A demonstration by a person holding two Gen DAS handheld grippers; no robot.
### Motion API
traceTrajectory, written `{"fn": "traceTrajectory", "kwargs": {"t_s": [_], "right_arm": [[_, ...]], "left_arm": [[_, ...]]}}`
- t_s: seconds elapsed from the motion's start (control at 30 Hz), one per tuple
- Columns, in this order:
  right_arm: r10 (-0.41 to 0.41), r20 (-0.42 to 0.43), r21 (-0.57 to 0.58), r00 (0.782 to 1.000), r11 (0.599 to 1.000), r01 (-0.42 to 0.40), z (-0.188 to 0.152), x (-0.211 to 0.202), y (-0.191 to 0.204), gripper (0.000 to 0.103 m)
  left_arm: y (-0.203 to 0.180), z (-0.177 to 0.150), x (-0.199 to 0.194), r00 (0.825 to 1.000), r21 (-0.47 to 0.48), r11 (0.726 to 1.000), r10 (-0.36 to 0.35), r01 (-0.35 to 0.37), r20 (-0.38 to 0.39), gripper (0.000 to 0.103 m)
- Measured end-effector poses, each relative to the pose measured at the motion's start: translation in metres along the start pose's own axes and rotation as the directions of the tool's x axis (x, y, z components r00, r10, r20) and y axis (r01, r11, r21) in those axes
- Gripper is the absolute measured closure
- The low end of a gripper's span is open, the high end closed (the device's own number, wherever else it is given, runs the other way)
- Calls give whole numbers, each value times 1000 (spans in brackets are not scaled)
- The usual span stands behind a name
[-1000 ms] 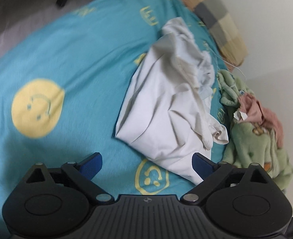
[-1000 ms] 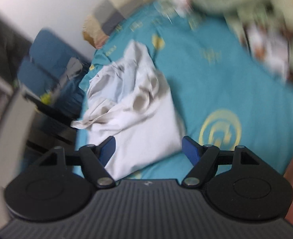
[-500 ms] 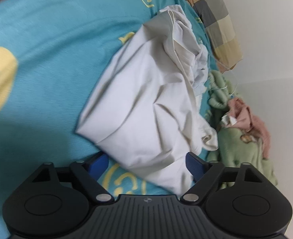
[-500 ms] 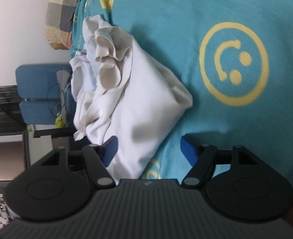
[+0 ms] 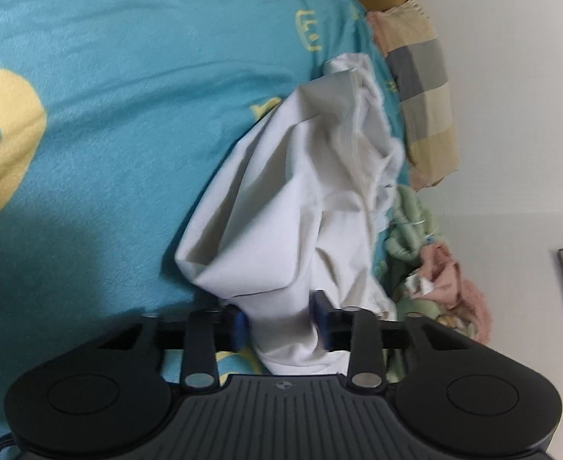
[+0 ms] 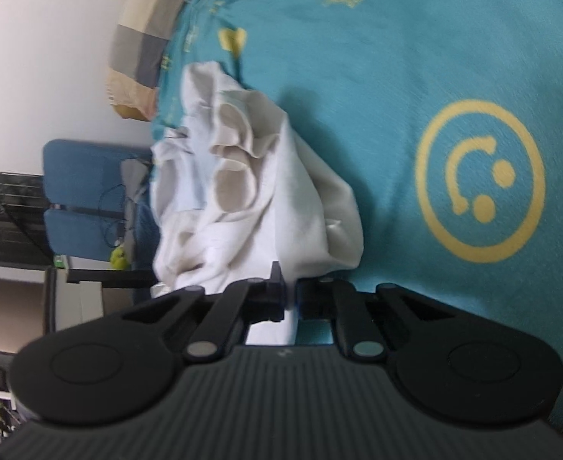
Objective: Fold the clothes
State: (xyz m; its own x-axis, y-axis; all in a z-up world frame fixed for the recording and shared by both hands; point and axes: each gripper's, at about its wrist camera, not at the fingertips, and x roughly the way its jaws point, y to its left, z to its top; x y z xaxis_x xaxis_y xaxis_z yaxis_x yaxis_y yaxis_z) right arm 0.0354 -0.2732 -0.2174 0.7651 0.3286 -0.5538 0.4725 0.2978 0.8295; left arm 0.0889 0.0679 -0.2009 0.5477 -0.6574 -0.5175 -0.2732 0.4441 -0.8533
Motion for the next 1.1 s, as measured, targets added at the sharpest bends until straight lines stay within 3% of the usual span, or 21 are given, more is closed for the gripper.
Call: {"fn": "traceTrajectory", "kwargs": {"t_s": [0.23, 0.5, 0.87, 1.1], "right_arm": [[84, 20, -71, 996, 994, -83, -2, -30, 32, 95], [150, 14, -114, 989, 983, -147, -19, -93, 63, 95], [104, -23, -107, 994, 989, -106, -90, -209, 15, 95], [130, -17, -51, 991, 990, -131, -80, -212, 23, 95]], "left_arm": [[-36, 4, -36, 995, 90, 994, -69, 63, 66, 92], [-79, -23, -109, 989, 137, 985, -117, 104, 90, 93], [-62, -134, -211, 997, 204, 978, -51, 37, 64, 93], [-69, -130, -213, 994, 159, 985, -75, 61, 82, 92]]}}
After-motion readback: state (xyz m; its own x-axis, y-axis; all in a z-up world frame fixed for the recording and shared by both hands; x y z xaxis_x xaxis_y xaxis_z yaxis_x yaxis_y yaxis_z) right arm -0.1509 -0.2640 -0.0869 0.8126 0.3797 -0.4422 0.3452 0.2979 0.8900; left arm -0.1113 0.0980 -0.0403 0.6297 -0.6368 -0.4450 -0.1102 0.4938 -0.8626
